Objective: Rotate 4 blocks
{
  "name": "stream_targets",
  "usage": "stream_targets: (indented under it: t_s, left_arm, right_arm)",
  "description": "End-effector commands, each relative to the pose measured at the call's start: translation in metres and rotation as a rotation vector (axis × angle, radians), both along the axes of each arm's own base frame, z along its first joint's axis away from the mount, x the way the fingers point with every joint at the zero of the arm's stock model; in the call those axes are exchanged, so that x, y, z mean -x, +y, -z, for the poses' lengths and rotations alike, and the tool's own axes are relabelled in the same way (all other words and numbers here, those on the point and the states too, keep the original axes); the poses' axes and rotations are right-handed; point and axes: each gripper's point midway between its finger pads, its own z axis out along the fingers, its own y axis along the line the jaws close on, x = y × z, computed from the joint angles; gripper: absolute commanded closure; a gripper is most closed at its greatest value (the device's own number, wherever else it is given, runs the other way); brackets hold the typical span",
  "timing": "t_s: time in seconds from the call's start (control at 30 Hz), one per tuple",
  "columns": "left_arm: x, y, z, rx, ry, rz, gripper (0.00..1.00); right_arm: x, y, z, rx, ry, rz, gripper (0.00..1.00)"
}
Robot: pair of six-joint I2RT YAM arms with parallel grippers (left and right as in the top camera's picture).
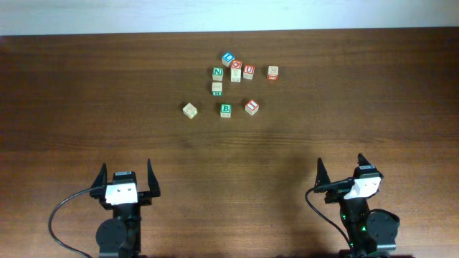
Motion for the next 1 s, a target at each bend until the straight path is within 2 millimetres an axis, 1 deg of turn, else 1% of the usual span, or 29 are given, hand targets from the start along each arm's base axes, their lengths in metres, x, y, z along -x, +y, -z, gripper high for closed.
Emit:
stream_targets:
  t_s: [0.0,0.3,0.37,0.43,0.47,0.53,0.63,0.67,0.73,0.77,0.83,0.9,0.93,0.97]
  left_arm:
    - [0.0,0.0,0.0,-0.016,-0.001,0.006,0.01]
    - [0.0,0.001,0.0,-0.017,-0.002,-0.005,0.01]
    - [0.0,0.001,0.0,-0.016,-0.002,-0.001,0.01]
    - [0.0,-0.001,-0.001,-0.015,-0.007,0.011,0.01]
    - [-0.001,-0.003,-0.011,-0.014,-0.047,0.02,0.01]
    - [0.0,-0.009,-0.032,-0.013,-0.116,0.054,0.01]
    - [0.006,-0.009,-0.063,-0.014,-0.136,0.054,0.01]
    - [0.008,-0.009,-0.075,-0.014,-0.128,0.054,0.01]
    - [0.011,-0.009,-0.096,-0.014,-0.101,0.054,0.01]
    - [0.012,-0.009,-0.108,-0.014,-0.087,0.054,0.01]
    - [0.01,-0.009,-0.124,-0.013,-0.051,0.055,0.01]
    - [0.004,-0.009,-0.142,-0.012,0.002,0.055,0.01]
    - [0.0,-0.009,-0.152,-0.011,0.031,0.056,0.01]
    - [-0.009,-0.012,-0.164,-0.009,0.071,0.074,0.01]
  right_arm:
    - [0.0,-0.001,0.002,0.006,0.0,0.001,0.02]
    - [0.0,0.0,0.0,0.004,-0.009,-0.003,0.02]
    - [0.0,0.007,-0.005,0.005,-0.033,-0.044,0.02]
    - [0.001,0.009,-0.017,0.021,-0.078,-0.057,0.02]
    - [0.002,0.015,-0.023,0.06,-0.096,-0.093,0.02]
    - [0.005,0.021,-0.038,0.072,-0.119,-0.129,0.02]
    - [0.004,0.023,-0.07,0.072,-0.122,-0.142,0.02]
    - [0.002,0.026,-0.087,0.08,-0.124,-0.158,0.02]
    - [-0.002,0.038,-0.116,0.115,-0.129,-0.233,0.02]
    - [-0.007,0.041,-0.13,0.112,-0.116,-0.253,0.02]
    - [-0.019,0.047,-0.149,0.103,-0.067,-0.293,0.02]
    - [-0.035,0.052,-0.16,0.085,0.023,-0.326,0.02]
    - [-0.047,0.055,-0.168,0.071,0.087,-0.347,0.02]
    - [-0.061,0.06,-0.176,0.049,0.171,-0.386,0.02]
